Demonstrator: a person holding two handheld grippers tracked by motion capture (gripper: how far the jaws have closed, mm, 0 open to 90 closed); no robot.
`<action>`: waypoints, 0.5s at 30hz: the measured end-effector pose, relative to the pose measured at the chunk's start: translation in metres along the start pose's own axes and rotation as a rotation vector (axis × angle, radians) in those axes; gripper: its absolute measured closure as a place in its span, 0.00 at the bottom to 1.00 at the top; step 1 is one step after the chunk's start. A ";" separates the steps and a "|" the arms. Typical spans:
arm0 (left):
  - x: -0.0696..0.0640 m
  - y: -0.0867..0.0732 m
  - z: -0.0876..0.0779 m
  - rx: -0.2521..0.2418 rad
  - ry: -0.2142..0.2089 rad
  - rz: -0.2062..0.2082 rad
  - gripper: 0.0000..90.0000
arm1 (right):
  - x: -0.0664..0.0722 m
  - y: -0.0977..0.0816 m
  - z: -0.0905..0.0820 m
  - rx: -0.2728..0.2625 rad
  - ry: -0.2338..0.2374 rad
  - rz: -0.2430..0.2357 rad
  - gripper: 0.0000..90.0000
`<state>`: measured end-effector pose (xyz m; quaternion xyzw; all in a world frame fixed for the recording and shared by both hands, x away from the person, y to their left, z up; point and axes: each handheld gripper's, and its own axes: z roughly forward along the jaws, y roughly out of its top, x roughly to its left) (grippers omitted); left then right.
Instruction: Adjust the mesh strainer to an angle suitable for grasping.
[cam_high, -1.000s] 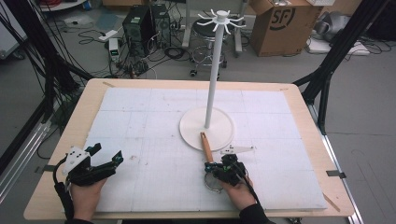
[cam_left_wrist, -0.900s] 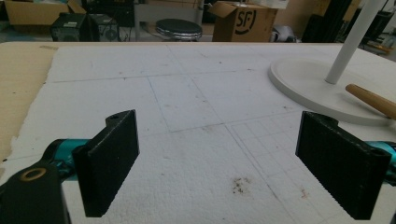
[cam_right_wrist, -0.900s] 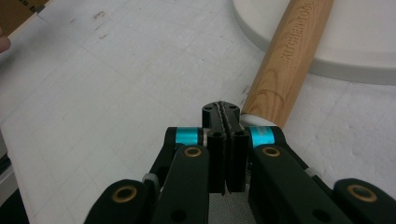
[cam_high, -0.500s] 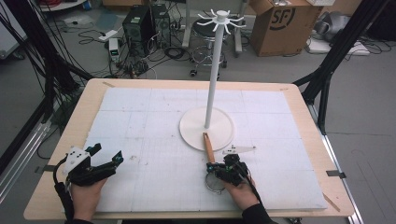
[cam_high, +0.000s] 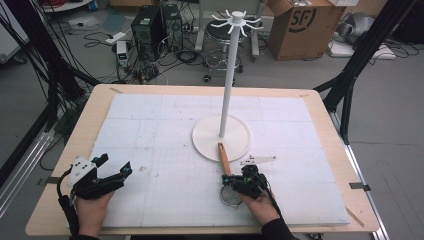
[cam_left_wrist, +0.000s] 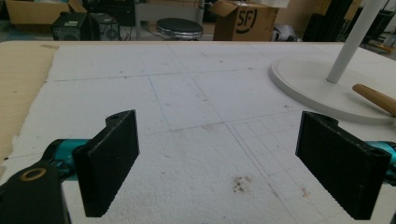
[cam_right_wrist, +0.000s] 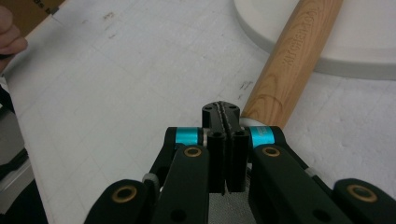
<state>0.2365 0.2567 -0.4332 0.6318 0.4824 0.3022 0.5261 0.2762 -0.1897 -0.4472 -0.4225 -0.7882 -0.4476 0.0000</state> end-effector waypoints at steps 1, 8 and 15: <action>0.000 0.000 0.000 0.001 0.001 0.000 0.16 | -0.001 0.001 -0.001 -0.012 0.006 0.008 1.00; 0.000 0.000 0.000 0.002 -0.001 0.000 0.16 | -0.012 0.009 -0.009 -0.071 -0.007 0.046 1.00; 0.001 0.000 0.000 0.002 0.000 -0.004 0.16 | -0.029 0.022 -0.006 -0.077 -0.047 0.079 1.00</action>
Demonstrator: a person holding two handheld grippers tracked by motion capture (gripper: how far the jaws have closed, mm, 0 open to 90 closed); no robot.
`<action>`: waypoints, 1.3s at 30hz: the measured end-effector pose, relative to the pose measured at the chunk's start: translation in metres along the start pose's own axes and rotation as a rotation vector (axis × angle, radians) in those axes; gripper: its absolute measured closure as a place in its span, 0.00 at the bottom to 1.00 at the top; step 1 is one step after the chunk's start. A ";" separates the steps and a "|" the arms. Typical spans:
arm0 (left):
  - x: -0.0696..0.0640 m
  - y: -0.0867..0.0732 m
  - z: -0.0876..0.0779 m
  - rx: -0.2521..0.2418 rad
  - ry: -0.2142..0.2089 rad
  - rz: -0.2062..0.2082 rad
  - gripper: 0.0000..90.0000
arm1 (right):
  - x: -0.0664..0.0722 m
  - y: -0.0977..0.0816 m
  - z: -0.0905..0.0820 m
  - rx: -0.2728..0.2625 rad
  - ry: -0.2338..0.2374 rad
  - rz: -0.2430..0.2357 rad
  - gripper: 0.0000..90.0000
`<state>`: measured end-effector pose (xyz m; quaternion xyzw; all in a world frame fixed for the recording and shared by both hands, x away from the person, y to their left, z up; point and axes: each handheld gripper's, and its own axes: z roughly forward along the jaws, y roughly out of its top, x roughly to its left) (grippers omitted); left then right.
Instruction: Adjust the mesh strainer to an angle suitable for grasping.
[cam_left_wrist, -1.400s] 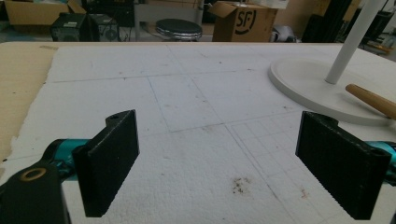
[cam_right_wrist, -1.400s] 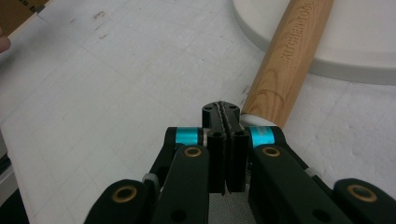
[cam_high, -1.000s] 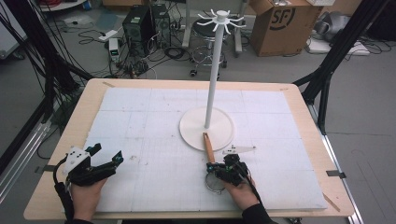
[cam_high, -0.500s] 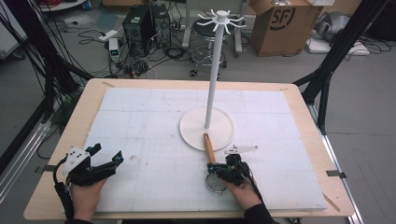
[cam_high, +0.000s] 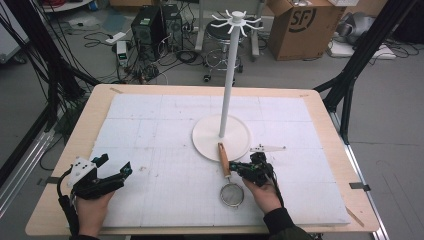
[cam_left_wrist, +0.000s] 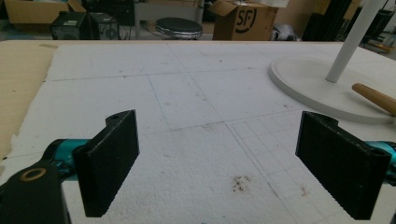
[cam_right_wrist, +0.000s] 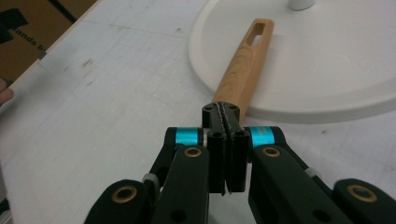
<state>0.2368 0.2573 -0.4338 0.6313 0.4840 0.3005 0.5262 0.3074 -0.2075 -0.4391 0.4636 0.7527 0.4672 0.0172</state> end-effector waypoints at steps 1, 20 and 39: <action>0.000 0.000 0.000 -0.001 0.000 -0.001 0.16 | -0.002 0.001 0.002 0.004 -0.006 0.003 1.00; 0.001 0.000 0.001 0.001 -0.003 -0.003 0.16 | -0.004 0.015 0.025 0.045 -0.031 0.002 1.00; 0.001 0.000 0.000 0.008 -0.008 -0.002 0.16 | 0.000 0.017 0.034 0.057 -0.027 -0.007 0.99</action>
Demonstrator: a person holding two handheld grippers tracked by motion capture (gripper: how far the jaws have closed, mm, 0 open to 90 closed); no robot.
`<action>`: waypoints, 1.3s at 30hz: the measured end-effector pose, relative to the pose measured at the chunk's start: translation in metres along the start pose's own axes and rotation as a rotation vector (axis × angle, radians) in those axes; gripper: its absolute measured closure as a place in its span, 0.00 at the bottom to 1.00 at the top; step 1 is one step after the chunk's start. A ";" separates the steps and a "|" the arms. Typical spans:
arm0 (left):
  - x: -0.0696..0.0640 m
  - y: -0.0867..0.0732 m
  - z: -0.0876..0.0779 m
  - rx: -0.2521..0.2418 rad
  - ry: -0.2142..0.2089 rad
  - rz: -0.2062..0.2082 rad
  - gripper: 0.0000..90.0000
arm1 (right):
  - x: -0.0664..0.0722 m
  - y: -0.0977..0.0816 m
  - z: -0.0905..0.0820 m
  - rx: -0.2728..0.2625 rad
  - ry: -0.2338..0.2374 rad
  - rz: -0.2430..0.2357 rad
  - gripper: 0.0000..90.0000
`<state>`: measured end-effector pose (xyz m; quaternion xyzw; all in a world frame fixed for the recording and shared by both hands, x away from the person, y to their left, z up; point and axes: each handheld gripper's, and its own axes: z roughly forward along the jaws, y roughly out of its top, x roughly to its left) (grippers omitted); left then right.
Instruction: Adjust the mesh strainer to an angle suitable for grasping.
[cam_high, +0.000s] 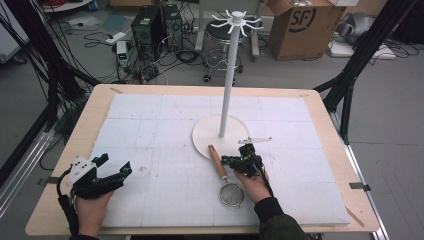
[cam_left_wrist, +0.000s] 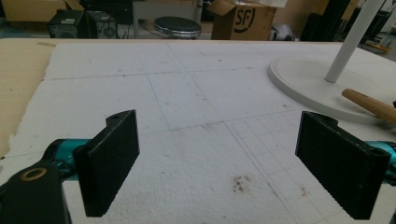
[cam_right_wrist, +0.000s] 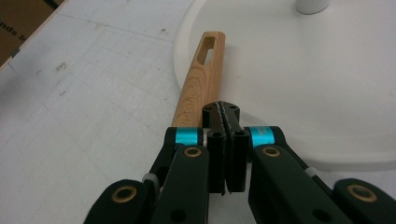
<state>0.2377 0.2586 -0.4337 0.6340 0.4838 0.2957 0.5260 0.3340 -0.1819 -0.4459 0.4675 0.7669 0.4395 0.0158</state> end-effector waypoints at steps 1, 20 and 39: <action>0.000 0.000 0.000 -0.002 0.002 -0.001 0.16 | 0.001 0.000 0.000 0.002 0.002 -0.004 0.99; 0.000 0.000 -0.001 -0.005 0.006 0.003 0.16 | 0.001 -0.001 -0.022 -0.044 -0.039 0.030 0.59; -0.002 -0.001 -0.003 -0.001 0.014 0.013 0.16 | 0.005 -0.010 -0.047 -0.057 0.047 0.097 0.38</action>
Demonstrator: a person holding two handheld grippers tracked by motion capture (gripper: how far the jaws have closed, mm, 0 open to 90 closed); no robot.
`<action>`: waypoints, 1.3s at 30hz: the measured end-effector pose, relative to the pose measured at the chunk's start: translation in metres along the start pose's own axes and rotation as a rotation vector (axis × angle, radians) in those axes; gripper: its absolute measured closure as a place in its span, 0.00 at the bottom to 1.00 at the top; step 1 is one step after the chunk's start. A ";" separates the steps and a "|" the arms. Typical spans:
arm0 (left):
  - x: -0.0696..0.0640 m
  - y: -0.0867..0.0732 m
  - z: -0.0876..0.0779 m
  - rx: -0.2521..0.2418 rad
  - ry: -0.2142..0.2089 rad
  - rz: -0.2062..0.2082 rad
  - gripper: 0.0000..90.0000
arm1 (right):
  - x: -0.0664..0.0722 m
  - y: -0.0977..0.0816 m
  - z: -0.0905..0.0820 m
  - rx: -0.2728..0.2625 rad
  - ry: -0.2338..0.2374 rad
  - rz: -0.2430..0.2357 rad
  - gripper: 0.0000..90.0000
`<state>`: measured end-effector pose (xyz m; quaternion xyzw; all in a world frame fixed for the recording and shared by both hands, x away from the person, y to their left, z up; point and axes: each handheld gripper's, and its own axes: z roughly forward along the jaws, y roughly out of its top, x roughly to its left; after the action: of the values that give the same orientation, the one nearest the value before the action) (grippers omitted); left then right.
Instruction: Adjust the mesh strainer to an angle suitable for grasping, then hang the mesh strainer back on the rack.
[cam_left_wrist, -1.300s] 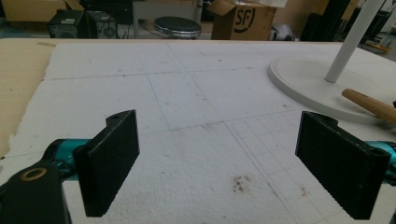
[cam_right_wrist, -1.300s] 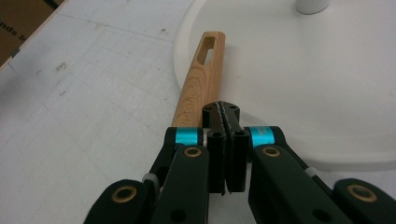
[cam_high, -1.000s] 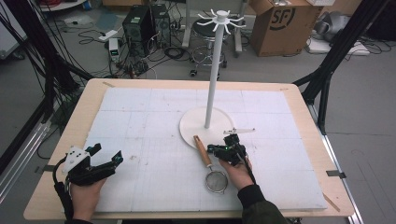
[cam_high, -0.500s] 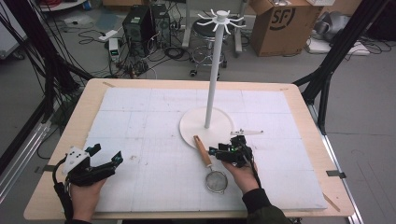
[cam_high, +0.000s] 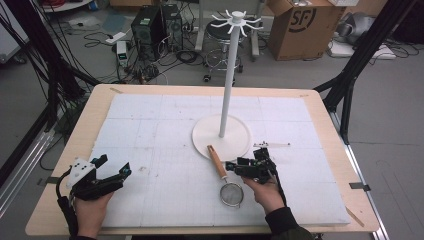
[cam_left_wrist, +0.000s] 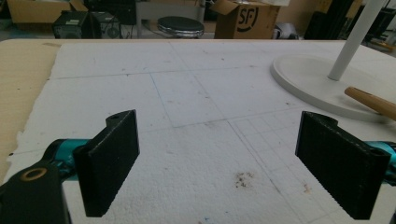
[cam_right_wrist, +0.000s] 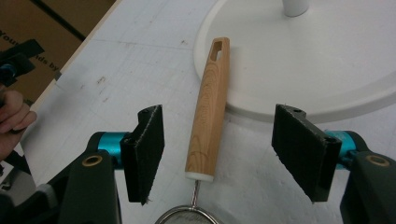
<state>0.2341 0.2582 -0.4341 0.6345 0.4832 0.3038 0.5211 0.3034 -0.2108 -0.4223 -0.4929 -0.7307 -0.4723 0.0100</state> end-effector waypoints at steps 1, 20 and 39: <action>0.000 0.000 0.000 0.000 0.000 -0.001 0.16 | 0.001 0.000 0.000 0.002 -0.002 0.004 0.38; 0.000 0.000 0.000 -0.003 0.001 -0.007 0.16 | 0.009 -0.005 0.011 0.059 0.002 0.000 0.41; 0.002 0.000 -0.001 -0.006 0.004 -0.006 0.16 | 0.018 -0.010 0.034 0.145 -0.059 -0.037 0.46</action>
<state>0.2337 0.2601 -0.4335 0.6310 0.4852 0.3048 0.5230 0.3021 -0.1748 -0.4394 -0.4909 -0.7719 -0.4037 0.0154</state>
